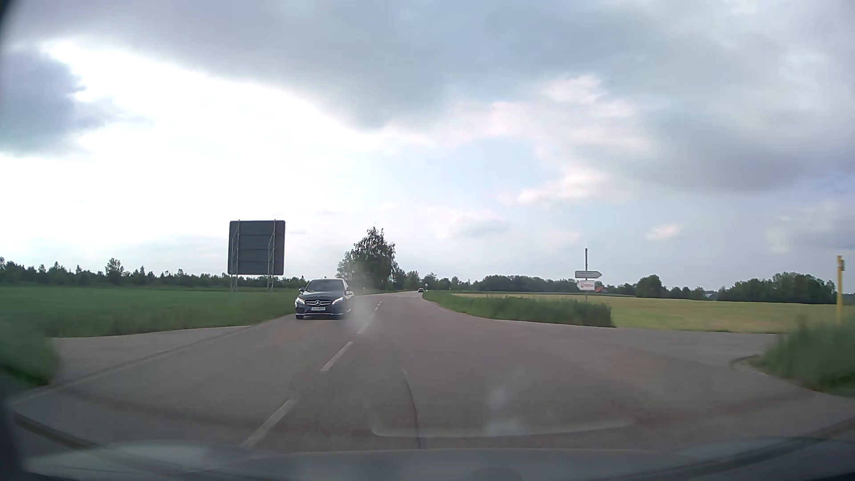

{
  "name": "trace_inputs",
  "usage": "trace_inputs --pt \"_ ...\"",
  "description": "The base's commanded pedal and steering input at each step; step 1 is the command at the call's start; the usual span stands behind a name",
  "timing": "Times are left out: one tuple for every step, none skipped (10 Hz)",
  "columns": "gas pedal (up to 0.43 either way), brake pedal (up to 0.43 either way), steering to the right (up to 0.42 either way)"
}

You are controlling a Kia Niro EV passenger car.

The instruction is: Follow the waypoints while adhering to traffic rules and regulations

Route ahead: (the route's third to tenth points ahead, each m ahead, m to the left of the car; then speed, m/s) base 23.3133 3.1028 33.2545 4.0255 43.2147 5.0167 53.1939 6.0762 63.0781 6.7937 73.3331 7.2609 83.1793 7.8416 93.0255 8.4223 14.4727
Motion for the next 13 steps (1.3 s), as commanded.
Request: trace_inputs --pt "0.209 0.0 -0.035" --pt "0.209 0.0 -0.035" --pt "0.209 0.0 -0.035" --pt "0.209 0.0 -0.035" --pt "0.209 0.0 -0.034" --pt "0.209 0.0 -0.032" --pt "0.22 0.0 -0.029" --pt "0.248 0.0 -0.024" --pt "0.248 0.0 -0.019" --pt "0.26 0.0 -0.017" --pt "0.26 0.0 -0.015" --pt "0.26 0.0 -0.012" --pt "0.26 0.0 -0.007"
